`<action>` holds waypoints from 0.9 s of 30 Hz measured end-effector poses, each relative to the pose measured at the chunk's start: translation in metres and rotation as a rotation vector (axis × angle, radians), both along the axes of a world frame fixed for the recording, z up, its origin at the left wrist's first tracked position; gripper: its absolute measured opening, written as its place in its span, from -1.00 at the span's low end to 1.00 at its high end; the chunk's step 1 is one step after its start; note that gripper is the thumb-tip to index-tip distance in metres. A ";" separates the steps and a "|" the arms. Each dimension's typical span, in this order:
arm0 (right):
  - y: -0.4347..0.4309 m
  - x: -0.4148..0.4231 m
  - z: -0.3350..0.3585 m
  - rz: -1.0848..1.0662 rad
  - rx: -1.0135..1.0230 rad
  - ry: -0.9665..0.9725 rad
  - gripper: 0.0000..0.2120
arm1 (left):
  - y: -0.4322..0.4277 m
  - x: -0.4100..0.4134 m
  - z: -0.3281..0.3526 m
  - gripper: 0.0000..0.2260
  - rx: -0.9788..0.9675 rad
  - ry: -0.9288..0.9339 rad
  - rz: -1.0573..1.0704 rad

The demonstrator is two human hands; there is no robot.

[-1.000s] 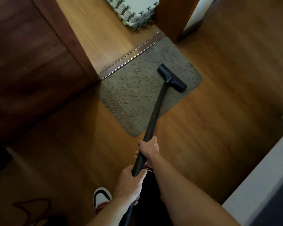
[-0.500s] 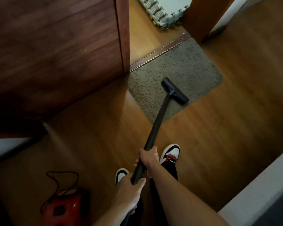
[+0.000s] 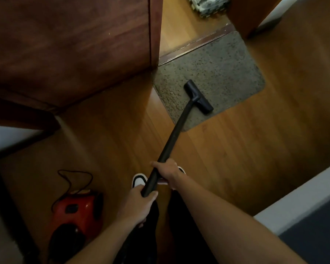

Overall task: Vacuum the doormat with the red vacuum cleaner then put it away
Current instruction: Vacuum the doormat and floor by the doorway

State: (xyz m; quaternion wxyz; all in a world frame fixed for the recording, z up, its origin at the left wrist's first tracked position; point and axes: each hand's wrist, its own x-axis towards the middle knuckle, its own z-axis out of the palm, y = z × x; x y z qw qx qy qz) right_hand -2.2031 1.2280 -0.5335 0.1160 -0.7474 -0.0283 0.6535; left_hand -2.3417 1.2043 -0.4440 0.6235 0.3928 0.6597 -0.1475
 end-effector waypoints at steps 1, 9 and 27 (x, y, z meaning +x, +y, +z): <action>0.001 0.008 0.005 0.084 0.023 0.001 -0.50 | 0.002 0.001 0.002 -0.83 0.031 0.022 -0.026; 0.011 0.056 0.054 1.060 0.522 -0.206 -0.36 | 0.023 -0.002 0.024 -0.87 0.149 0.148 -0.177; 0.048 -0.071 0.079 1.592 1.106 0.396 -0.63 | 0.023 -0.100 0.133 -0.65 0.267 0.270 -0.674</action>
